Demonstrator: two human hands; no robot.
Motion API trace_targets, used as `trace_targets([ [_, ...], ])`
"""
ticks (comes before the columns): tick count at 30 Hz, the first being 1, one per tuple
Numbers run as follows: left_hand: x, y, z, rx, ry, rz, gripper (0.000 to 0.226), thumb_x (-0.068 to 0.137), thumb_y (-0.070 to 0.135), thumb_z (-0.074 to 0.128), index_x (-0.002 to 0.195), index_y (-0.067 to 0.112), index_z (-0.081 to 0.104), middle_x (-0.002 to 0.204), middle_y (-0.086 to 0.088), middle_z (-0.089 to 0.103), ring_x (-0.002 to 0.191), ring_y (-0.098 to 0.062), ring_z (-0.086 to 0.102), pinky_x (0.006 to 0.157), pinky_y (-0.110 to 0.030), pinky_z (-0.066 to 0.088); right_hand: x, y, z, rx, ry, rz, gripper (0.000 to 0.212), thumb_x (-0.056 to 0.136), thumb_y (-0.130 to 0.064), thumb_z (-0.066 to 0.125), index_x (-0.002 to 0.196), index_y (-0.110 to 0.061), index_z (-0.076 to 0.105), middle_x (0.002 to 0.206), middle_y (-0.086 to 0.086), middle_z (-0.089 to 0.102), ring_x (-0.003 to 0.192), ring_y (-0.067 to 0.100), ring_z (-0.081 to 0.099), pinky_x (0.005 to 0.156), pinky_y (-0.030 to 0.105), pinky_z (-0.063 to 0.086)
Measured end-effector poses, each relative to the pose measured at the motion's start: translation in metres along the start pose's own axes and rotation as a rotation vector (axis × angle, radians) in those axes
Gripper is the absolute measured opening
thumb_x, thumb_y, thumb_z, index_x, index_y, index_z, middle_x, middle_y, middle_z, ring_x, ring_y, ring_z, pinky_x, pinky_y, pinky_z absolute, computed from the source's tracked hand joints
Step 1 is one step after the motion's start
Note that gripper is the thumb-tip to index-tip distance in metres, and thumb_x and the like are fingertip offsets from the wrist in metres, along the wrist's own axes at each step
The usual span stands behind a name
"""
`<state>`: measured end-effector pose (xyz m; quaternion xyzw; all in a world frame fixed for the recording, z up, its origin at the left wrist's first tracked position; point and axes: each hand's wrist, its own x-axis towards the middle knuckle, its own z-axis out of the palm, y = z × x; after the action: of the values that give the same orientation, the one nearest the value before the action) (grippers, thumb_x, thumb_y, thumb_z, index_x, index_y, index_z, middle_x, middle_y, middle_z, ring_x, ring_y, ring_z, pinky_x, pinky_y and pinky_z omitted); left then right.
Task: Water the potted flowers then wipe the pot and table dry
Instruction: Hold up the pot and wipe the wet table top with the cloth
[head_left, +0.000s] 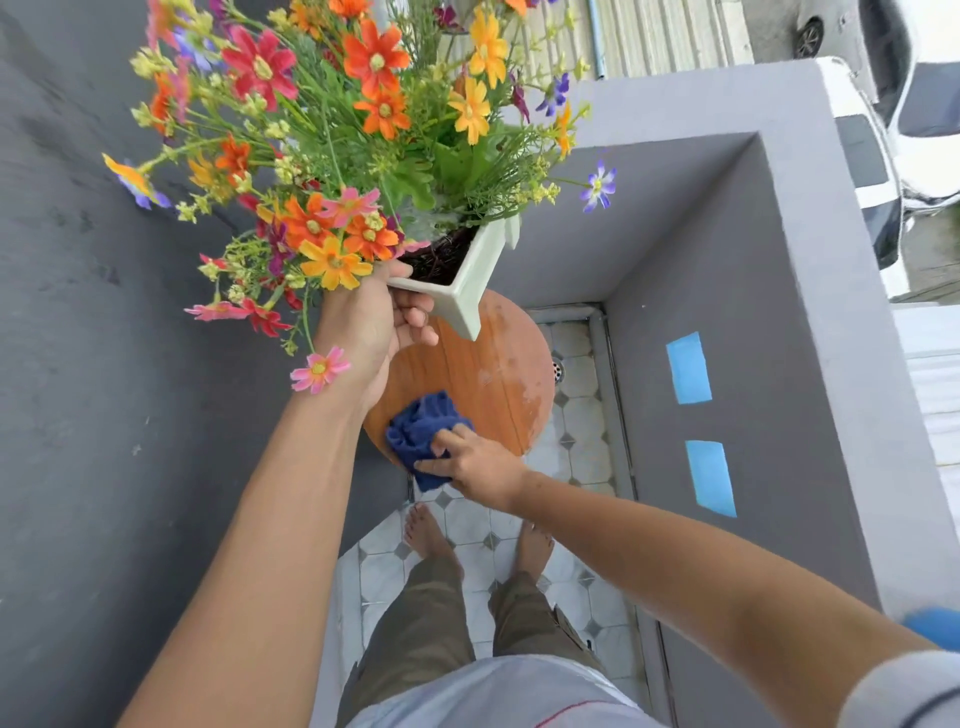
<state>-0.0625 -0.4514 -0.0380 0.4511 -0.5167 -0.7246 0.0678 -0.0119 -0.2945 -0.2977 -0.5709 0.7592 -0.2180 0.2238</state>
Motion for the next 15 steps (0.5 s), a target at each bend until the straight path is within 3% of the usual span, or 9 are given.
trace_targets([
  [2, -0.001, -0.003, -0.002, 0.001, 0.004, 0.001, 0.023, 0.097, 0.004, 0.043, 0.078, 0.006, 0.055, 0.050, -0.009, 0.054, 0.040, -0.014, 0.045, 0.037, -0.025, 0.044, 0.003, -0.007, 0.005, -0.004, -0.080, -0.129, 0.045, 0.083, -0.006, 0.073, 0.125, -0.020, 0.070, 0.113, 0.011, 0.056, 0.103, 0.027, 0.042, 0.063, 0.039, 0.056],
  [5, -0.002, -0.006, -0.006, 0.015, 0.013, 0.004, 0.024, 0.098, 0.004, 0.041, 0.079, 0.007, 0.055, 0.056, -0.011, 0.053, 0.040, -0.013, 0.045, 0.037, -0.024, 0.044, 0.021, 0.013, -0.012, -0.012, -0.018, -0.080, 0.038, 0.089, -0.015, 0.070, 0.126, -0.022, 0.071, 0.113, 0.010, 0.056, 0.105, 0.029, 0.048, 0.072, 0.040, 0.055],
  [11, -0.007, -0.022, -0.021, 0.011, 0.037, -0.003, 0.026, 0.101, 0.006, 0.039, 0.080, 0.008, 0.055, 0.045, -0.005, 0.056, 0.034, -0.008, 0.047, 0.036, -0.023, 0.044, 0.063, 0.089, -0.085, -0.002, 0.336, 0.430, 0.048, 0.080, -0.003, 0.064, 0.125, -0.019, 0.071, 0.106, 0.013, 0.057, 0.099, 0.037, 0.054, 0.084, 0.045, 0.050],
  [13, -0.011, -0.028, -0.027, 0.017, 0.054, -0.015, 0.024, 0.099, 0.005, 0.043, 0.079, 0.006, 0.056, 0.053, -0.009, 0.054, 0.034, -0.009, 0.046, 0.036, -0.023, 0.045, 0.067, 0.101, -0.099, 0.061, 0.378, 0.600, 0.053, 0.082, 0.000, 0.058, 0.131, -0.020, 0.067, 0.115, 0.012, 0.054, 0.104, 0.036, 0.050, 0.091, 0.042, 0.047],
  [15, -0.014, -0.036, -0.031, 0.021, 0.054, -0.021, 0.022, 0.098, 0.005, 0.046, 0.078, 0.004, 0.057, 0.055, -0.010, 0.054, 0.035, -0.009, 0.046, 0.036, -0.024, 0.045, 0.059, 0.100, -0.100, 0.086, 0.372, 0.660, 0.054, 0.086, 0.001, 0.053, 0.134, -0.020, 0.064, 0.119, 0.009, 0.051, 0.108, 0.033, 0.046, 0.093, 0.039, 0.045],
])
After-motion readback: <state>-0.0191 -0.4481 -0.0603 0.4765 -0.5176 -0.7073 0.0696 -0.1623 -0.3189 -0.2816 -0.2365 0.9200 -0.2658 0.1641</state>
